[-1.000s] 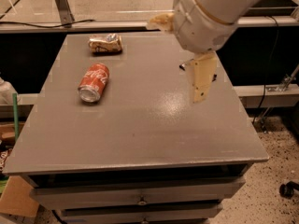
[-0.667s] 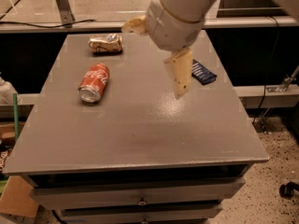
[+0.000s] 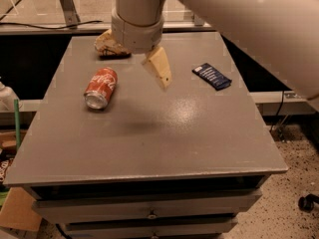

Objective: Place coke can upright

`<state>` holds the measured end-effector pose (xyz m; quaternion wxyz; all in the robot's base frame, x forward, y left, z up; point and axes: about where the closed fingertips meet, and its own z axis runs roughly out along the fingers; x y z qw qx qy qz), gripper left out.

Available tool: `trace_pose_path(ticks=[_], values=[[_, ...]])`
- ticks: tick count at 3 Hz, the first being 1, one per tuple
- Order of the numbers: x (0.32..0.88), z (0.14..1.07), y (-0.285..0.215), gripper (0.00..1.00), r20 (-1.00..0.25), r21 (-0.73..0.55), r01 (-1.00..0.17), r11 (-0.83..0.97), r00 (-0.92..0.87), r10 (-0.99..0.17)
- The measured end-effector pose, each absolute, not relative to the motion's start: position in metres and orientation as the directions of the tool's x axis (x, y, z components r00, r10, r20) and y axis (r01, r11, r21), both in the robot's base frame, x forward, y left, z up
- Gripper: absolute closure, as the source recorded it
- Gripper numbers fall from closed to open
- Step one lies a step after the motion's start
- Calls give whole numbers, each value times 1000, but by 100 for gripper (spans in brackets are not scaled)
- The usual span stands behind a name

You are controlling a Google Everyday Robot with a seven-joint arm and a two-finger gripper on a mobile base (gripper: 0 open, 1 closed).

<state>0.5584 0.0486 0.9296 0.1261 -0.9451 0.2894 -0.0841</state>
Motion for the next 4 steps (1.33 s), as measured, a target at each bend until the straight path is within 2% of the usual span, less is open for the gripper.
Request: trace_pose_path(ticks=[2, 4], values=[[602, 894, 94, 0, 103, -183, -432, -883, 885, -454], [604, 857, 128, 0, 48, -134, -377, -916, 921, -386]])
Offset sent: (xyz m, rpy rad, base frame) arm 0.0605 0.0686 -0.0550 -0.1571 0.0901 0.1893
